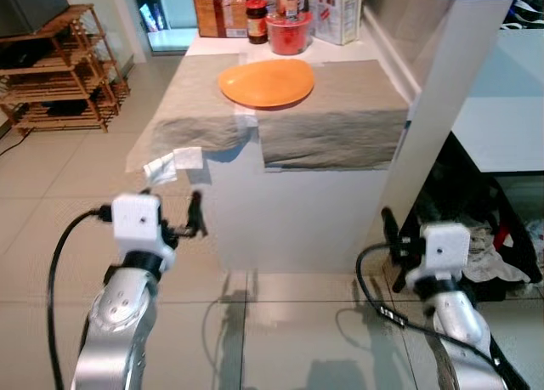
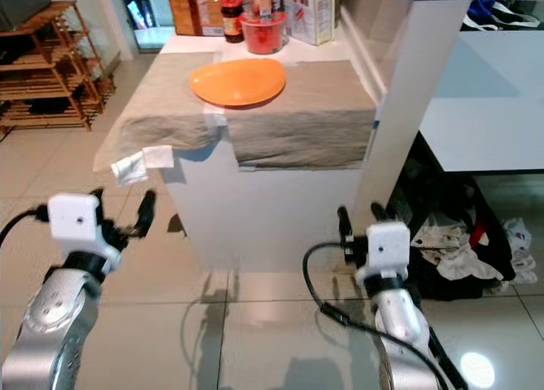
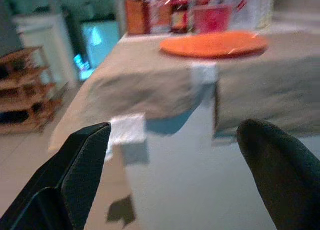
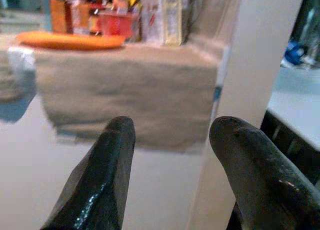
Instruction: Setting the table
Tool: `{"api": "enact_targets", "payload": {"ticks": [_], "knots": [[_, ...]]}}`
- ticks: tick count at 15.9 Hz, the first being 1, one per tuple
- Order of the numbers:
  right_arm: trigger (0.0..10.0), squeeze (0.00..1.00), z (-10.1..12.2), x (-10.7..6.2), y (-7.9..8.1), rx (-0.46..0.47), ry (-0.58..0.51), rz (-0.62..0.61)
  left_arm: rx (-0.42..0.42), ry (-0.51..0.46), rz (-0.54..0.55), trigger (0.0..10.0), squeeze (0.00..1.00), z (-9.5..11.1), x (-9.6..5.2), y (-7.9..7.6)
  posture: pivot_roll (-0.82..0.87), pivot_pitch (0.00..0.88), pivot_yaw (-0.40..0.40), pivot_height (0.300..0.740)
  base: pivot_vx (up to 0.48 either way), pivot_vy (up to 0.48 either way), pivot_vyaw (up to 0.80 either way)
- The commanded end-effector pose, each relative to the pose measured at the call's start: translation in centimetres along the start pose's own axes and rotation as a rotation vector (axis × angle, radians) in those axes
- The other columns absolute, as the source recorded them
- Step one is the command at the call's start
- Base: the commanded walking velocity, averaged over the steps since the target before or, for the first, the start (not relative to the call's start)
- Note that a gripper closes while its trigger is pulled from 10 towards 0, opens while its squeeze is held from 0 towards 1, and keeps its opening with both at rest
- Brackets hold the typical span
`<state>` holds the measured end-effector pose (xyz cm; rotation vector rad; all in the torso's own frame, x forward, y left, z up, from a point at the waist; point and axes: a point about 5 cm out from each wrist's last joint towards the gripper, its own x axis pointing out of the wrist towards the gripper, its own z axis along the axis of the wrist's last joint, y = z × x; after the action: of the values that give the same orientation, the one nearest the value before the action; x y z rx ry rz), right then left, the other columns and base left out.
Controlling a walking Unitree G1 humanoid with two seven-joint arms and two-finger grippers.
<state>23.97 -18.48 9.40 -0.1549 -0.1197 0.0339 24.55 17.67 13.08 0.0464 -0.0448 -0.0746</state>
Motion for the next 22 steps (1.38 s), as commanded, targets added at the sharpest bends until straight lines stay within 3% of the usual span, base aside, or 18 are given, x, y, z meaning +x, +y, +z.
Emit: {"api": "enact_targets", "payload": {"ticks": [1, 9, 15, 20, 22], "knots": [[10.0, 0.0, 0.4, 0.4, 0.1, -0.002, -0.019, -0.012, 0.0, -0.004, -0.015, 10.0, 0.0, 0.4, 0.2, 0.0, -0.1, 0.0, 0.079, 0.74, 0.386, 0.285, 0.0], [10.0, 0.0, -0.5, 1.3, 1.6, 0.019, 0.011, 0.039, -0.003, 0.007, -0.038, 10.0, 0.0, 0.4, 0.7, -0.7, -0.1, 0.0, 0.083, 0.74, 0.386, 0.285, 0.0], [10.0, 0.0, -0.3, 1.8, 1.8, 0.001, -0.009, 0.044, 0.007, 0.003, -0.073, 10.0, 0.0, 0.6, 1.1, -1.3, -0.1, 0.0, 0.088, 0.74, 0.443, 0.0, 0.0], [10.0, 0.0, -0.3, 2.1, 1.8, -0.016, -0.005, 0.038, 0.002, 0.01, -0.085, 10.0, 0.0, 0.4, 1.4, -1.6, -0.1, 0.0, 0.09, 0.74, 0.0, 0.0, -0.74], [10.0, 0.0, -0.4, 2.1, 1.8, -0.028, -0.006, 0.034, 0.003, 0.016, -0.08, 10.0, 0.0, 0.4, 1.4, -1.5, -0.1, 0.0, 0.09, 0.74, 0.0, 0.0, 0.0]]}}
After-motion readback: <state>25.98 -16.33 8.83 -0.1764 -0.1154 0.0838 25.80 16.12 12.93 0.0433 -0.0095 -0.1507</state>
